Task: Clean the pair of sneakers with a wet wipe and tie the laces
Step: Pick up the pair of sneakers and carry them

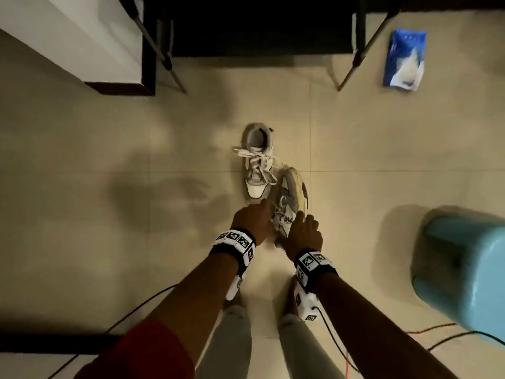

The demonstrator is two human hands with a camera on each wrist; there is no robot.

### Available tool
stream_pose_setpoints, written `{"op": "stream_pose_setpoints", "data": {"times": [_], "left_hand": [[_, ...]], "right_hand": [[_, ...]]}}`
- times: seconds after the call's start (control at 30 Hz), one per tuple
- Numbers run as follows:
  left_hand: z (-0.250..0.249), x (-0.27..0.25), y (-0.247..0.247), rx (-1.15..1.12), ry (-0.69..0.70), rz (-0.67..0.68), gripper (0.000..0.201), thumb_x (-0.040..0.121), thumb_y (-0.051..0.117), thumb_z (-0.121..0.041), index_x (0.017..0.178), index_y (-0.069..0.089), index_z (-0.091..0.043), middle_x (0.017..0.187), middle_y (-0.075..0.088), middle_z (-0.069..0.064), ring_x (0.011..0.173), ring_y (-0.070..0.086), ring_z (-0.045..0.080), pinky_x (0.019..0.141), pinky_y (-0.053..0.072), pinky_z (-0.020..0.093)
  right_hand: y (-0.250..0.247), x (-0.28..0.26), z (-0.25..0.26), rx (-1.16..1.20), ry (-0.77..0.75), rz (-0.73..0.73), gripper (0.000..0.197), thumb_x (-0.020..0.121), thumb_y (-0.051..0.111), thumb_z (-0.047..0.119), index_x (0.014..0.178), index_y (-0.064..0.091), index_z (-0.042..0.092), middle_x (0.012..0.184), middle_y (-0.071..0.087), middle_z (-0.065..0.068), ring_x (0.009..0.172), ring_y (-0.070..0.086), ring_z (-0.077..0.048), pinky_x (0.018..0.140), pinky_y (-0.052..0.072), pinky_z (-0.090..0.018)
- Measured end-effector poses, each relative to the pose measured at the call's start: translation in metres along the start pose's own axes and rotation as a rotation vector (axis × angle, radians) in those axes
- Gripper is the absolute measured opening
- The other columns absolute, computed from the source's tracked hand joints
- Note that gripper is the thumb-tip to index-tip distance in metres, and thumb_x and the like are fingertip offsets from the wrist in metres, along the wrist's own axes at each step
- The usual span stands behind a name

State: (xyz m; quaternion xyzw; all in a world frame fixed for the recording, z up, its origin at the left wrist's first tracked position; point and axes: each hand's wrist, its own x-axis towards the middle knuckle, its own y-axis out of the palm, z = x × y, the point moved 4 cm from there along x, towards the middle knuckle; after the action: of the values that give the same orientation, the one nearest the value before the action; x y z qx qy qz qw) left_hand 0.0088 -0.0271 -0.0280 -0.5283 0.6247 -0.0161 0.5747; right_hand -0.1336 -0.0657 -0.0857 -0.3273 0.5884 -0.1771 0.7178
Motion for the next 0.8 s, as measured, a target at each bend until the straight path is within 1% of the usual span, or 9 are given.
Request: {"op": "stream_pose_setpoints", "data": {"times": [0.13, 0.2, 0.27, 0.37, 0.43, 0.53, 0.6, 0.7, 0.8], "left_hand": [[0.017, 0.03, 0.055, -0.02, -0.009, -0.008, 0.056, 0.094, 0.056, -0.022, 0.145, 0.034, -0.015, 0.124, 0.062, 0.014, 0.114, 0.058, 0.035, 0.087, 0.046, 0.039], [0.025, 0.042, 0.067, -0.015, -0.009, -0.028, 0.058, 0.094, 0.056, -0.021, 0.147, 0.032, -0.016, 0.125, 0.061, 0.013, 0.115, 0.058, 0.033, 0.089, 0.047, 0.04], [0.03, 0.057, 0.069, -0.006, -0.008, -0.065, 0.057, 0.093, 0.057, -0.021, 0.144, 0.035, -0.016, 0.126, 0.059, 0.012, 0.115, 0.058, 0.033, 0.09, 0.047, 0.04], [0.033, 0.077, 0.047, 0.033, 0.021, -0.145, 0.054, 0.089, 0.058, -0.019, 0.139, 0.04, -0.012, 0.127, 0.055, 0.013, 0.112, 0.058, 0.035, 0.088, 0.048, 0.041], [0.035, 0.094, 0.019, 0.06, 0.042, -0.224, 0.055, 0.086, 0.061, -0.017, 0.138, 0.042, -0.011, 0.132, 0.052, 0.013, 0.112, 0.057, 0.035, 0.087, 0.048, 0.041], [0.042, 0.128, -0.019, 0.193, 0.027, -0.284, 0.067, 0.079, 0.071, -0.012, 0.139, 0.041, -0.01, 0.135, 0.048, 0.012, 0.117, 0.053, 0.032, 0.089, 0.048, 0.042], [0.045, 0.151, -0.033, 0.334, 0.047, -0.307, 0.068, 0.077, 0.073, -0.009, 0.138, 0.042, -0.01, 0.134, 0.047, 0.012, 0.119, 0.048, 0.032, 0.085, 0.05, 0.041], [0.049, 0.176, -0.045, 0.567, 0.086, -0.314, 0.045, 0.082, 0.065, -0.014, 0.126, 0.056, -0.009, 0.131, 0.045, 0.014, 0.118, 0.044, 0.034, 0.078, 0.05, 0.041], [0.052, 0.192, -0.055, 0.787, 0.114, -0.274, 0.036, 0.079, 0.07, -0.033, 0.111, 0.069, -0.018, 0.133, 0.047, 0.012, 0.126, 0.038, 0.035, 0.093, 0.042, 0.045]], "right_hand": [[0.064, 0.028, -0.014, 0.011, 0.137, -0.089, 0.098, 0.074, 0.064, 0.048, 0.146, 0.011, 0.009, 0.148, 0.024, -0.023, 0.126, 0.036, -0.042, 0.089, 0.047, -0.051], [0.078, 0.035, -0.016, 0.04, 0.141, -0.131, 0.102, 0.073, 0.066, 0.041, 0.148, 0.005, 0.01, 0.15, 0.02, -0.025, 0.124, 0.038, -0.044, 0.086, 0.048, -0.053], [0.074, 0.039, -0.017, 0.095, 0.136, -0.168, 0.105, 0.07, 0.069, 0.039, 0.148, 0.003, 0.014, 0.147, 0.023, -0.021, 0.118, 0.041, -0.042, 0.081, 0.049, -0.052], [0.052, 0.049, -0.035, 0.267, 0.211, -0.21, 0.099, 0.068, 0.066, 0.05, 0.145, 0.013, 0.019, 0.133, 0.034, -0.012, 0.112, 0.043, -0.037, 0.081, 0.046, -0.054], [0.035, 0.066, -0.058, 0.442, 0.247, -0.205, 0.083, 0.071, 0.062, 0.043, 0.142, 0.023, 0.023, 0.129, 0.044, -0.013, 0.111, 0.049, -0.039, 0.082, 0.046, -0.052], [0.016, 0.094, -0.086, 0.662, 0.248, -0.185, 0.068, 0.071, 0.044, 0.036, 0.138, 0.04, 0.026, 0.124, 0.059, -0.018, 0.107, 0.057, -0.042, 0.084, 0.047, -0.046], [0.008, 0.109, -0.09, 0.591, 0.231, -0.131, 0.055, 0.076, 0.047, 0.036, 0.13, 0.05, 0.025, 0.114, 0.064, -0.018, 0.1, 0.061, -0.042, 0.081, 0.05, -0.042], [0.007, 0.123, -0.088, 0.364, 0.258, -0.03, 0.027, 0.083, 0.052, 0.024, 0.109, 0.058, 0.017, 0.105, 0.066, -0.015, 0.093, 0.063, -0.038, 0.076, 0.052, -0.037], [0.01, 0.125, -0.085, 0.306, 0.244, -0.041, 0.024, 0.082, 0.052, 0.016, 0.105, 0.058, 0.013, 0.104, 0.064, -0.012, 0.095, 0.062, -0.036, 0.073, 0.049, -0.037]]}}
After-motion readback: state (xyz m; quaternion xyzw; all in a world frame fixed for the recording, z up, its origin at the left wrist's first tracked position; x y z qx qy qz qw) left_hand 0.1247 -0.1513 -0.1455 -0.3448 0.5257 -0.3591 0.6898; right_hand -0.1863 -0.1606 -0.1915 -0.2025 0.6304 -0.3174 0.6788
